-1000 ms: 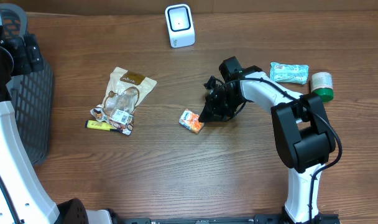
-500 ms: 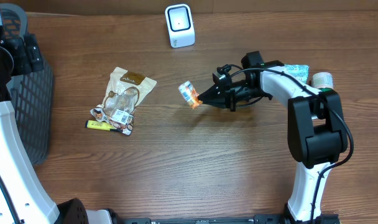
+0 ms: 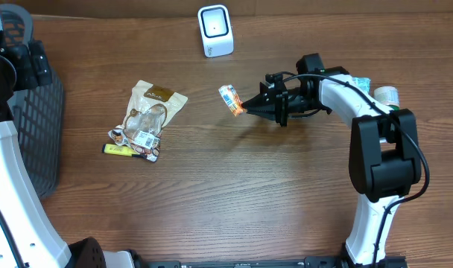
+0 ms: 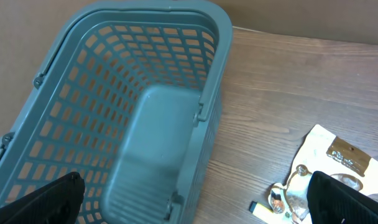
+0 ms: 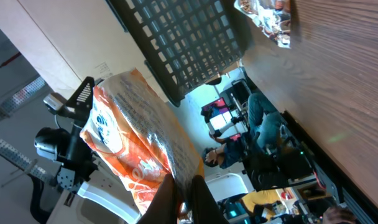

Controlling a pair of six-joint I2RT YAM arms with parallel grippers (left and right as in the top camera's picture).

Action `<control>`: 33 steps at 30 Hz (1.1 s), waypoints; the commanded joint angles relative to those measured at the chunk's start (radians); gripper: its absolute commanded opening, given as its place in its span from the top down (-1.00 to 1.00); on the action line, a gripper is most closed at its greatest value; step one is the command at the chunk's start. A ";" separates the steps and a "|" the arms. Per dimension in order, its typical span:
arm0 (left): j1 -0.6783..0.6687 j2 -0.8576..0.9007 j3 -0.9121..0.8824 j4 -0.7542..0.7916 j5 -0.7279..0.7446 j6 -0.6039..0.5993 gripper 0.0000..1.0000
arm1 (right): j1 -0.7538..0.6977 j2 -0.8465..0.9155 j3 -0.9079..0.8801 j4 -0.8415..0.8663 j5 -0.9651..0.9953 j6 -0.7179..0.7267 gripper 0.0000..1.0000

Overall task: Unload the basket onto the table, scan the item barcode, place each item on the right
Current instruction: 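Hold the orange packet in front of the white scanner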

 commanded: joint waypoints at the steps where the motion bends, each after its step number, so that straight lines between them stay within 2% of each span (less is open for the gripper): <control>1: -0.001 0.008 0.005 -0.001 -0.002 0.014 -0.99 | -0.004 -0.064 0.034 0.004 -0.035 0.007 0.93; 6: -0.001 0.008 0.005 -0.002 -0.002 0.014 -1.00 | 0.005 -0.112 0.034 -0.017 -0.012 -0.213 0.92; 9: -0.001 0.008 0.005 -0.002 -0.002 0.014 -0.99 | 0.036 -0.146 0.034 -0.075 0.213 -0.292 0.92; 12: -0.001 0.008 0.005 -0.003 -0.002 0.014 -1.00 | 0.101 -0.174 0.034 -0.127 0.595 -0.291 0.93; 14: -0.001 0.008 0.005 -0.005 -0.002 0.014 -0.99 | 0.154 -0.180 0.035 -0.161 0.776 -0.291 0.92; 20: -0.001 0.008 0.005 -0.008 -0.002 0.014 -1.00 | 0.233 -0.181 0.043 -0.136 1.033 -0.177 0.92; 24: -0.001 0.008 0.005 -0.008 -0.002 0.014 -1.00 | 0.253 -0.181 0.097 -0.112 1.291 -0.172 0.92; 33: -0.001 0.008 0.005 -0.008 -0.002 0.014 -1.00 | 0.281 -0.181 0.509 -0.198 1.590 -0.197 0.93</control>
